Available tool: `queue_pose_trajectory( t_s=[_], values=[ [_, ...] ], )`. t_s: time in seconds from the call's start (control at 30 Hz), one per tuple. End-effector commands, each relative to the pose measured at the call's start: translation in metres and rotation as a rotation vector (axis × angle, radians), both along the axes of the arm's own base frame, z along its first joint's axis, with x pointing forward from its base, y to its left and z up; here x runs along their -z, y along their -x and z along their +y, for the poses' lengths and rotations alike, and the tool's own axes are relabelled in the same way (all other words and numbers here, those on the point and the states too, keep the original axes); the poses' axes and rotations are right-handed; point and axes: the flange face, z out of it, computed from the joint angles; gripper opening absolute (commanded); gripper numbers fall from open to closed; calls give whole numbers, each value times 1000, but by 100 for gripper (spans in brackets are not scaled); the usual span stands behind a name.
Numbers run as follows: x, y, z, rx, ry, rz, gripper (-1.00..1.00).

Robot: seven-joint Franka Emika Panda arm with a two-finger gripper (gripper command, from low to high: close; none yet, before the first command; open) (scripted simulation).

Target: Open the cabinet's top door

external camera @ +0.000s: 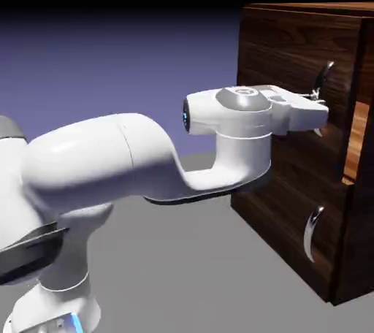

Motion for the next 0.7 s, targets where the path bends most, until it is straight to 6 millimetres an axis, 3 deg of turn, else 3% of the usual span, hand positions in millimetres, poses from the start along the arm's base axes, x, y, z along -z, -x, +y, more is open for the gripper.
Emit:
queue_pose_trajectory(
  t_s=[0.0, 0.33, 0.67],
  values=[
    [0, 9, 4, 22, -1, 0, -100],
    [0, 97, 60, 245, -1, 0, -100],
    [0, 157, 119, 424, -1, 0, -100]
  ],
)
